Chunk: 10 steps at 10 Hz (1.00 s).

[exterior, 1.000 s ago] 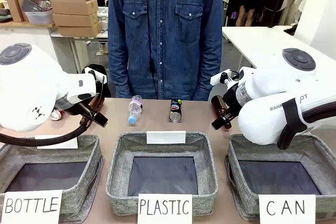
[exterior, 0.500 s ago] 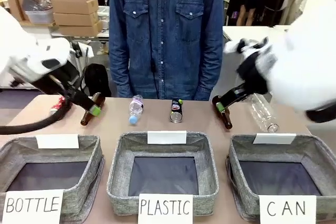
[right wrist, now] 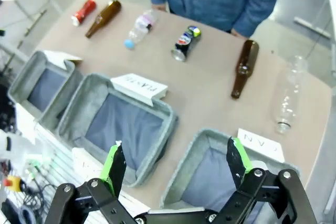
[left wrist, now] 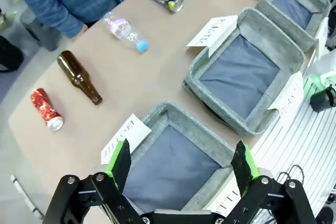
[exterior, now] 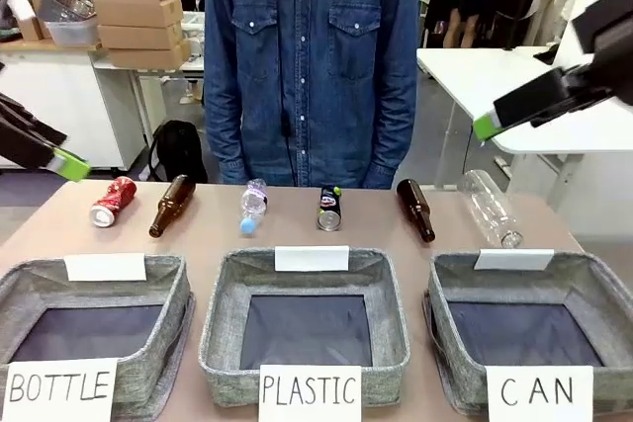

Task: Sort the can waste into the basket.
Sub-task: Pick up the can waste from the table and place it in the right Fabric basket.

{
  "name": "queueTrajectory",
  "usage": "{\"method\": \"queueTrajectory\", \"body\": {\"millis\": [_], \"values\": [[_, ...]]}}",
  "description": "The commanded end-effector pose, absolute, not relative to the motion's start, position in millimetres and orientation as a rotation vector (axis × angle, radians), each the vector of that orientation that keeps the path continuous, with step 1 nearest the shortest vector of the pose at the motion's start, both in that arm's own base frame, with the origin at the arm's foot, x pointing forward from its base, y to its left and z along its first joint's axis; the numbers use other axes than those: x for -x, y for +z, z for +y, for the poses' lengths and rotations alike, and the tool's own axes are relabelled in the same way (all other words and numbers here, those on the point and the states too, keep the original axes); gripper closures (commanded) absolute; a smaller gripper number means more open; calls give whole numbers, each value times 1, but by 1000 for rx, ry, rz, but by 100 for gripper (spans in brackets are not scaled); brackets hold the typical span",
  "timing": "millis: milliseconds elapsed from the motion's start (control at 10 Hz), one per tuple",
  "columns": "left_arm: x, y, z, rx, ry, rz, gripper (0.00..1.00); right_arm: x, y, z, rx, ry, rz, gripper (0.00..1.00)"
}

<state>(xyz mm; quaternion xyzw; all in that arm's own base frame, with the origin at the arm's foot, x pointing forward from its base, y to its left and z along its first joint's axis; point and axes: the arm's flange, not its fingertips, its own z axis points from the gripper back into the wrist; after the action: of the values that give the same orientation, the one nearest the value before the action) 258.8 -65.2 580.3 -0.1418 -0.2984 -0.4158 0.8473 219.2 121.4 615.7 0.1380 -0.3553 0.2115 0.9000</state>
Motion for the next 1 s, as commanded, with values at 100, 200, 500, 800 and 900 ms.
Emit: {"method": "queueTrajectory", "body": {"millis": [100, 200, 500, 800, 900], "values": [[-261, 586, -53, 590, -963, -507, 0, -244, 588, 124, -637, 521, -515, 0], [-260, 593, -27, 859, -949, -374, 0, -231, 596, 100, -910, 501, -498, 0], [-265, 591, 44, 1484, -868, -272, 0, -221, 615, 18, -1585, -61, -547, 0], [-272, 582, 83, 1728, -713, -444, 0, -223, 608, -4, -1605, -193, -628, 0], [-272, 584, 89, 1713, -687, -489, 0, -225, 605, -7, -1572, -238, -663, 0]]}}
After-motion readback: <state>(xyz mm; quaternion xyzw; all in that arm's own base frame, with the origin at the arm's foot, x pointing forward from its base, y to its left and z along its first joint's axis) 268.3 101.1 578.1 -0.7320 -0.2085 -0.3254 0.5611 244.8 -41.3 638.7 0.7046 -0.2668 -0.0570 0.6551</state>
